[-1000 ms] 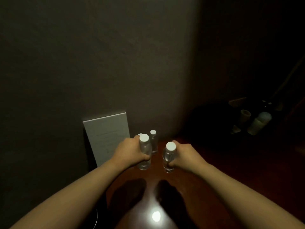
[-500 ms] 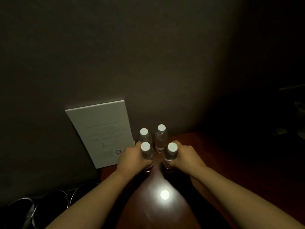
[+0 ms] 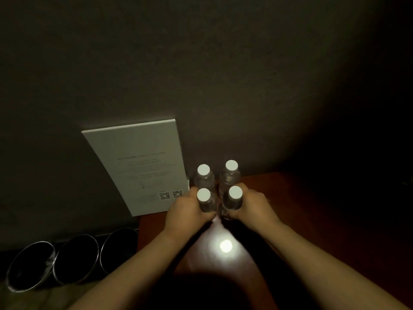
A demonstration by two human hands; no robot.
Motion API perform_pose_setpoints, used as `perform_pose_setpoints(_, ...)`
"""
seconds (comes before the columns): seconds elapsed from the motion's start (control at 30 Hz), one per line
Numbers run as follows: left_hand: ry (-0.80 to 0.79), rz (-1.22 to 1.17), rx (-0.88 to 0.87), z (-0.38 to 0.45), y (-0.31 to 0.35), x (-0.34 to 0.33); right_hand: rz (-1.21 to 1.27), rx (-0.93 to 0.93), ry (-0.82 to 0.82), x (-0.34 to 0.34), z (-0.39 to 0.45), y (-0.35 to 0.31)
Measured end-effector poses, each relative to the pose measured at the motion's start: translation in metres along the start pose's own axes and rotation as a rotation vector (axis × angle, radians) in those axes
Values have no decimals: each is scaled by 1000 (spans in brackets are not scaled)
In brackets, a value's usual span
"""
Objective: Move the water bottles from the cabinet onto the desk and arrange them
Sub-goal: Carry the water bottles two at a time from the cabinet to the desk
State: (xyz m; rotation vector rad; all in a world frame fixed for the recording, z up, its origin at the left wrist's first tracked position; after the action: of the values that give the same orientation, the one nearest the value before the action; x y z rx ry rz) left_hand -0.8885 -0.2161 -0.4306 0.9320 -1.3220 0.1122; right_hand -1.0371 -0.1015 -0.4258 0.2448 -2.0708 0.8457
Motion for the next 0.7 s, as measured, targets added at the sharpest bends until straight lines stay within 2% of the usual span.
perform_pose_setpoints(0.23, -35, -29, 32, -10, -5, 6, 61, -19, -11, 3, -8, 2)
perform_pose_setpoints(0.5, -111, 9, 100, -50, -15, 36, -189, -185, -17, 15, -52, 24)
perform_pose_setpoints(0.7, -82, 71, 33, -97, 3, 86, -290, -65, 44, 30, -120, -16)
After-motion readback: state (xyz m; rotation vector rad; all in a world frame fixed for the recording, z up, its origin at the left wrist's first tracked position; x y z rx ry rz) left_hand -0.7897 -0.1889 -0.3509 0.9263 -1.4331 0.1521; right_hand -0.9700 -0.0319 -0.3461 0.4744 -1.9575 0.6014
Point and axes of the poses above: each hand's wrist, its own z-axis towards the middle knuckle, its own x-axis out of the back of the hand, y = z × x, the point moved 9 cm from there along z, towards the middle knuckle, and after that the axes turned 13 degrees about -x, right-handed, at the moved point
